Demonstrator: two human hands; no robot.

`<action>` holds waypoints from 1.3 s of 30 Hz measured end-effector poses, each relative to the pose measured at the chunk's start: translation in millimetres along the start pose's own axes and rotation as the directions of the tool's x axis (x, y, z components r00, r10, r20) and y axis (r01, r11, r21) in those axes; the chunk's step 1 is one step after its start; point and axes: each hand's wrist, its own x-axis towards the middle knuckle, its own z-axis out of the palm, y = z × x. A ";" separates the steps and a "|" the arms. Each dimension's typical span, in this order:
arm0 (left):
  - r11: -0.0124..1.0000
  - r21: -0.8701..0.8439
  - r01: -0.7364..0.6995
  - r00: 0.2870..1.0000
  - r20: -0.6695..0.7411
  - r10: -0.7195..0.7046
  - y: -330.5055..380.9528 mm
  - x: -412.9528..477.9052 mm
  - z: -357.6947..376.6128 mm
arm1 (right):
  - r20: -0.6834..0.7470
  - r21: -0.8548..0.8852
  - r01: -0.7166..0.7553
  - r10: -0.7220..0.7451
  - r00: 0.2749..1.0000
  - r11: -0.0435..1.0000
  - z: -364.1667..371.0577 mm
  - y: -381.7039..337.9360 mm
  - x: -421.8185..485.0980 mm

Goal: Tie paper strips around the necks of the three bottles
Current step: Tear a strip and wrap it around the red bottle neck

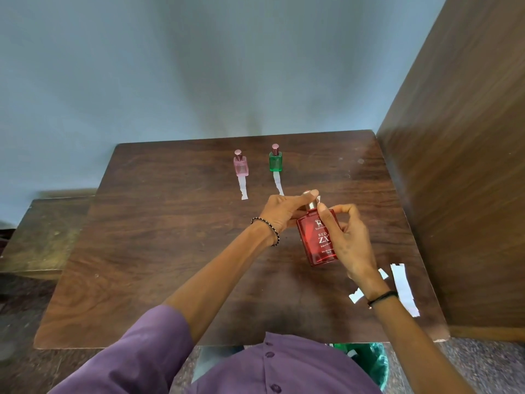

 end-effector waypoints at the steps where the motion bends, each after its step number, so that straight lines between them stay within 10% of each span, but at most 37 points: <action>1: 1.000 0.007 0.006 1.000 -0.010 -0.006 0.0 0.3 0.6 | -0.014 -0.013 0.009 -0.009 1.000 1.000 1.7 0.6 -0.1; 26: 0.981 -0.172 0.094 0.969 -0.212 -0.130 5.0 62.5 -2.5 | 0.120 0.245 -0.135 0.108 0.987 0.960 10.5 10.5 60.9; 39: 0.993 0.086 0.084 0.975 -0.214 -0.064 -11.6 147.7 -22.2 | 0.099 0.198 -0.123 0.105 0.990 0.972 -1.7 15.7 140.4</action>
